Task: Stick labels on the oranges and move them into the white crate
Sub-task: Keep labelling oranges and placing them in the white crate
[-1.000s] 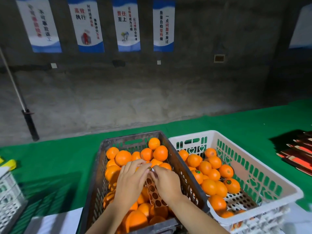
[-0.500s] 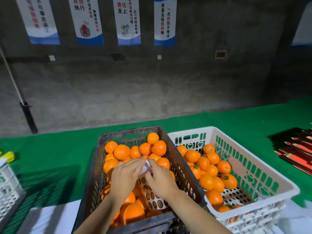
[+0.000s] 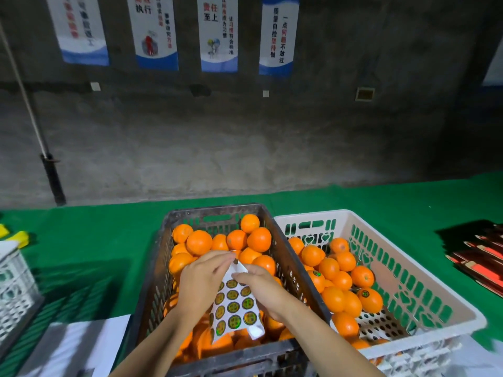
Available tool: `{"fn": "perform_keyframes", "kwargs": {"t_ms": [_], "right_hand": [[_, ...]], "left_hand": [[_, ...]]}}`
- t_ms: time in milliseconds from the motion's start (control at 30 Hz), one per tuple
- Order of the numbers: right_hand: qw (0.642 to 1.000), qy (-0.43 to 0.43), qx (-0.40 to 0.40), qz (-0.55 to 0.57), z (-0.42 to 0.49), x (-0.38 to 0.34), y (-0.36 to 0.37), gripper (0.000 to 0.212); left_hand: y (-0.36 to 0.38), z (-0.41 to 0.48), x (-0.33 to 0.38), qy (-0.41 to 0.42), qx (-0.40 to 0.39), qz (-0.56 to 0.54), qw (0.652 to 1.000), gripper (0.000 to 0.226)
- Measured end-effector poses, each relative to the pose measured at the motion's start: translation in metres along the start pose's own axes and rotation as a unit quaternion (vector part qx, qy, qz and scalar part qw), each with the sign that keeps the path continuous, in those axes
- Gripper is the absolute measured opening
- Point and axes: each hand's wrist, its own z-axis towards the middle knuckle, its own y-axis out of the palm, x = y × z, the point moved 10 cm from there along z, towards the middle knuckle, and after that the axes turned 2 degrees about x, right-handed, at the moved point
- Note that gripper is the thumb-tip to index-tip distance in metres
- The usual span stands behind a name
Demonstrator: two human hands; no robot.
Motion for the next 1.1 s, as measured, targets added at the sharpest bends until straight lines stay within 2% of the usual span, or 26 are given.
{"fn": "perform_keyframes", "kwargs": {"t_ms": [233,300,400,500,567,633,700,733,800,867,1000,1100], "right_hand": [[0.985,0.083,-0.093,0.115,-0.008,0.0,-0.008,0.026],[0.982,0.1,-0.102,0.127,-0.011,0.002,-0.007,0.023],[0.978,0.116,-0.102,0.138,-0.01,0.007,-0.006,0.025],[0.979,0.106,-0.094,0.147,-0.009,0.006,-0.004,0.03],[0.987,0.083,-0.078,0.109,-0.007,0.006,-0.005,0.028],[0.999,0.018,-0.047,-0.008,-0.008,0.001,-0.009,0.024],[0.98,-0.082,0.008,-0.179,-0.01,-0.01,-0.015,0.033],[0.965,-0.12,0.04,-0.23,-0.011,-0.014,-0.017,0.033],[0.959,-0.156,0.096,-0.215,-0.013,-0.02,-0.027,0.032],[0.96,-0.169,0.12,-0.188,-0.012,-0.022,-0.033,0.032],[0.961,-0.157,0.097,-0.208,-0.009,-0.018,-0.028,0.029],[0.974,-0.113,0.095,-0.173,-0.003,-0.009,-0.033,0.028]], "left_hand": [[-0.001,0.0,0.005,0.015,0.023,-0.005,1.0,0.03],[0.001,0.0,0.007,0.022,0.02,-0.012,0.999,0.031],[0.005,0.001,0.001,0.0,0.014,-0.025,1.0,0.018],[0.006,0.002,-0.005,-0.026,0.016,-0.028,0.999,0.021],[0.006,0.002,-0.006,-0.029,0.015,-0.031,0.999,0.021],[0.008,0.002,-0.007,-0.028,0.01,-0.03,0.999,0.02],[0.01,0.002,-0.008,-0.019,0.005,-0.011,1.0,0.02],[0.01,0.002,-0.009,-0.016,0.003,0.003,1.0,0.02],[0.01,0.003,-0.012,-0.019,-0.001,0.027,0.999,0.019],[0.012,0.003,-0.012,-0.013,-0.007,0.037,0.999,0.02],[0.015,0.001,-0.007,0.01,-0.019,0.031,0.999,0.019],[0.016,0.001,-0.001,0.02,-0.021,0.028,0.999,0.023]]}}
